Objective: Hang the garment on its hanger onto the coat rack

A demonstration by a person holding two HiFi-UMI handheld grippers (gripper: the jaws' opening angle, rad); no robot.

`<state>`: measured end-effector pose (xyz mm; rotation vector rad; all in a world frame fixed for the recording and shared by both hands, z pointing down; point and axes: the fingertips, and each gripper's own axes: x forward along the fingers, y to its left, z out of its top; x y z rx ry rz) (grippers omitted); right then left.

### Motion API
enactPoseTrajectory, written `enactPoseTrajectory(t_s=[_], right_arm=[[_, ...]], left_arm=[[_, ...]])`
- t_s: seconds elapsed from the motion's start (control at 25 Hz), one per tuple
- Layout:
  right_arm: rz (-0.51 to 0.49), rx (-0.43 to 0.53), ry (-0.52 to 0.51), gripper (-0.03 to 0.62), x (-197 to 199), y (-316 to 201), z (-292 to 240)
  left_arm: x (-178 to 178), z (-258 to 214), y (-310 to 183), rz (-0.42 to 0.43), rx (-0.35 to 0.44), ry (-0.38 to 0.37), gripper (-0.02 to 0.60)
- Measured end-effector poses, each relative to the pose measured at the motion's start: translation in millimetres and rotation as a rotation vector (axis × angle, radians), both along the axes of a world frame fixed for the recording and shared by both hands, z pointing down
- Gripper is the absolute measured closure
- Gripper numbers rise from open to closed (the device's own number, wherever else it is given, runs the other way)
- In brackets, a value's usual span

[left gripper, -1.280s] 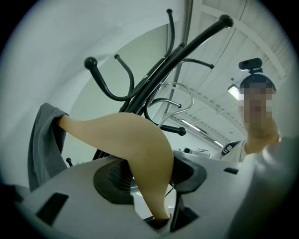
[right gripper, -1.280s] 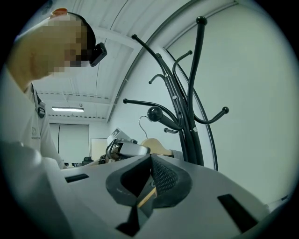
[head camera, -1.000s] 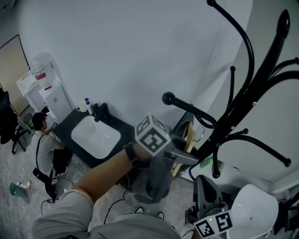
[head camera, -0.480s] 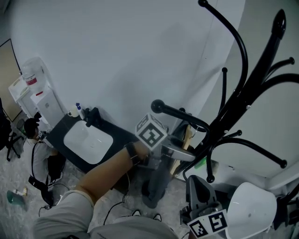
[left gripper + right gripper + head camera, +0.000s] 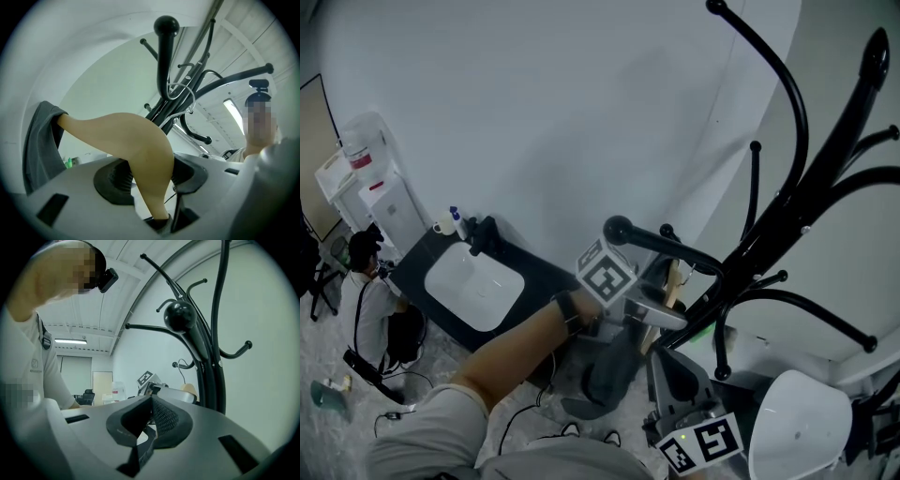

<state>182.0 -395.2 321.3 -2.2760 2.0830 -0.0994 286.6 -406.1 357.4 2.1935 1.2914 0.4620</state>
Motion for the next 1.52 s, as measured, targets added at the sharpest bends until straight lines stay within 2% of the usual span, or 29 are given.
enactPoseTrajectory(t_s=[0.24,0.4,0.56,0.68,0.84,0.96,1.08,1.36,1.44,1.52], right_arm=[[-0.013,-0.007,-0.004,0.579,-4,-3,4],[-0.024,-0.003,-0.013,0.579,-7,-1,4],[-0.027,0.017,-0.019,0.579,-9,4,-1],[-0.021,0.033,-0.024,0.579,-4,9,-5],[-0.022,0.016,-0.038,0.579,1,11,3],[-0.035,0.010,-0.045,0.579,-1,11,7],[-0.050,0.010,-0.047,0.579,-3,11,8],[-0.081,0.018,-0.046,0.579,-18,10,7],[-0.082,0.017,-0.045,0.578,-19,9,8],[-0.076,0.018,-0.045,0.579,-18,9,9]], left_arm=[[1,3,-1,-0.027,-0.023,0.003,0.379],[3,-2,2,-0.034,-0.045,-0.054,0.379],[7,-4,2,-0.018,-0.155,-0.159,0.379],[8,-1,2,-0.018,-0.226,-0.209,0.365],[10,6,-5,-0.086,-0.209,-0.184,0.359],[4,-4,-5,-0.103,-0.311,-0.161,0.352],[0,-7,-15,-0.186,-0.359,-0.160,0.339],[-16,8,-61,-0.476,-0.319,-0.186,0.339],[-25,1,-68,-0.558,-0.260,-0.140,0.339],[-36,-10,-71,-0.646,-0.144,-0.068,0.341]])
